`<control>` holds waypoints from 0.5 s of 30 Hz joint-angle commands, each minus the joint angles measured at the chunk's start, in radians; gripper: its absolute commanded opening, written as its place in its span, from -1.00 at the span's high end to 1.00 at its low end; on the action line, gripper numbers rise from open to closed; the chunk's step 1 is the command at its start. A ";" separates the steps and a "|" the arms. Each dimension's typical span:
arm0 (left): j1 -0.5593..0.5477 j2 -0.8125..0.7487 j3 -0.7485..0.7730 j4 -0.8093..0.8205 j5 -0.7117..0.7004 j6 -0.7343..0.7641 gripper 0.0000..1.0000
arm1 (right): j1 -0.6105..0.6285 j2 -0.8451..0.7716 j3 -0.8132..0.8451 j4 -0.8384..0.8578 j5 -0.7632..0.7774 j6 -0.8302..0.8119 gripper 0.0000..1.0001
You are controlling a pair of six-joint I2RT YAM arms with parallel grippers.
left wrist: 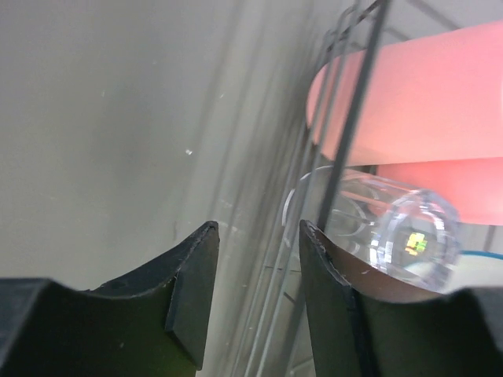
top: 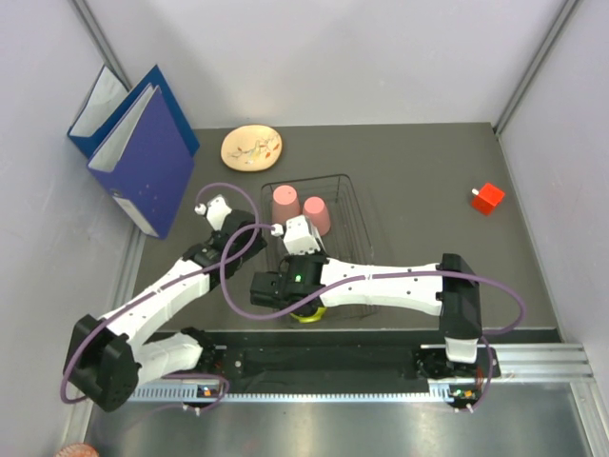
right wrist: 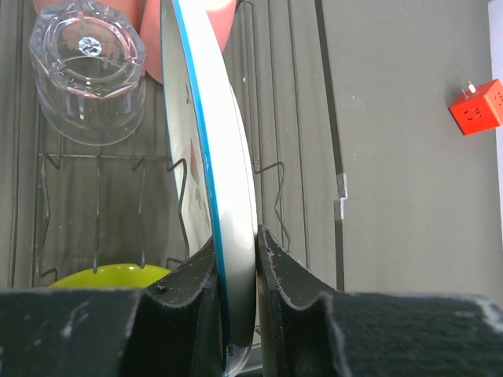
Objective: Unload the mixed dishes from the dish rack
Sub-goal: Pick up the plate from the dish rack.
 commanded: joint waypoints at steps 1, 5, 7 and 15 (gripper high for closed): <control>-0.002 -0.053 0.002 0.046 -0.024 0.036 -0.03 | 0.007 -0.062 0.071 -0.043 0.103 0.003 1.00; -0.002 -0.051 0.001 0.051 -0.012 0.030 -0.03 | 0.007 -0.057 0.074 -0.043 0.105 0.003 1.00; -0.002 -0.050 -0.001 0.055 -0.006 0.030 -0.03 | 0.007 -0.059 0.074 -0.045 0.105 0.001 1.00; -0.002 -0.099 -0.014 0.078 0.003 0.025 -0.01 | 0.007 -0.052 0.074 -0.043 0.102 0.000 1.00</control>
